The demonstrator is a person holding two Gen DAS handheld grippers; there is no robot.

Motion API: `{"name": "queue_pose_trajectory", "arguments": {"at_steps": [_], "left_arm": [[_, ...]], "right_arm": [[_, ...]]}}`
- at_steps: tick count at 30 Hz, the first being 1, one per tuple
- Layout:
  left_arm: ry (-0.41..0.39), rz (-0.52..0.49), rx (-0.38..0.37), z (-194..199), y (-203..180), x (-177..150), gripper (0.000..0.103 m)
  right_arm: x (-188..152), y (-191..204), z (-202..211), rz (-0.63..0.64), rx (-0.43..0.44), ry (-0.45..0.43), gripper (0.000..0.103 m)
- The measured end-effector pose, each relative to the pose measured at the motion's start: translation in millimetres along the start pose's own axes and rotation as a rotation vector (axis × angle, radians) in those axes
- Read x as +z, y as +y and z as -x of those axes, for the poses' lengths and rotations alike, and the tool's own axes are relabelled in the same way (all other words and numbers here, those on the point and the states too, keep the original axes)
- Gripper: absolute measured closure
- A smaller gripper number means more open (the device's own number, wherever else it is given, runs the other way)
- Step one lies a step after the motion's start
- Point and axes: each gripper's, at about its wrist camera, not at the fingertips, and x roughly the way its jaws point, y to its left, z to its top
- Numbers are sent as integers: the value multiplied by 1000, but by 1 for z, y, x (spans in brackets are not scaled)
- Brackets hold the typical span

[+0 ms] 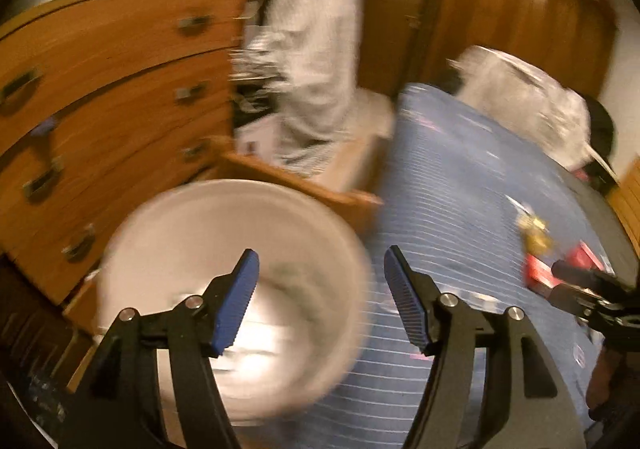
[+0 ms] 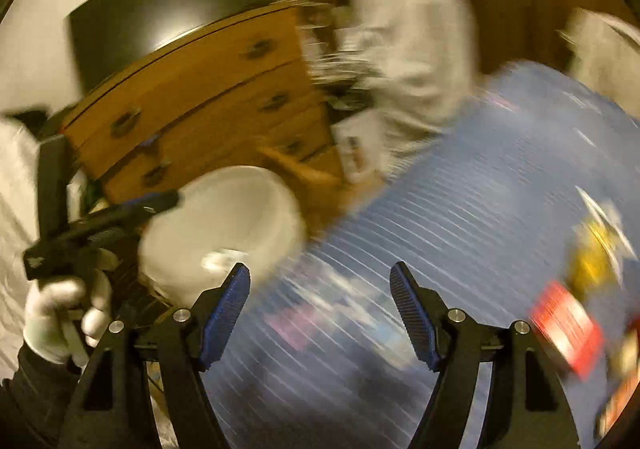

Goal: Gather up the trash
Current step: 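Move both tools back over the remaining trash on the bed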

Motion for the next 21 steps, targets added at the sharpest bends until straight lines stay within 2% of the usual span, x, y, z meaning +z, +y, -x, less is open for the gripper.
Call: {"name": "queue_pose_trajectory", "arguments": {"at_steps": [4, 7, 10, 15, 21], "left_arm": [[47, -127, -133, -16, -86, -22, 41], [109, -244, -241, -35, -164, -52, 41], [163, -314, -312, -50, -219, -75, 41], [225, -403, -382, -72, -292, -102, 41], [256, -550, -481, -95, -365, -125, 41]], "right_arm": [[-76, -110, 89, -197, -175, -80, 30], [-121, -164, 145, -287, -328, -129, 30], [-152, -205, 174, -363, -429, -134, 30], [-165, -239, 182, -378, -452, -116, 30], [-150, -253, 146, -383, -454, -50, 30]]}}
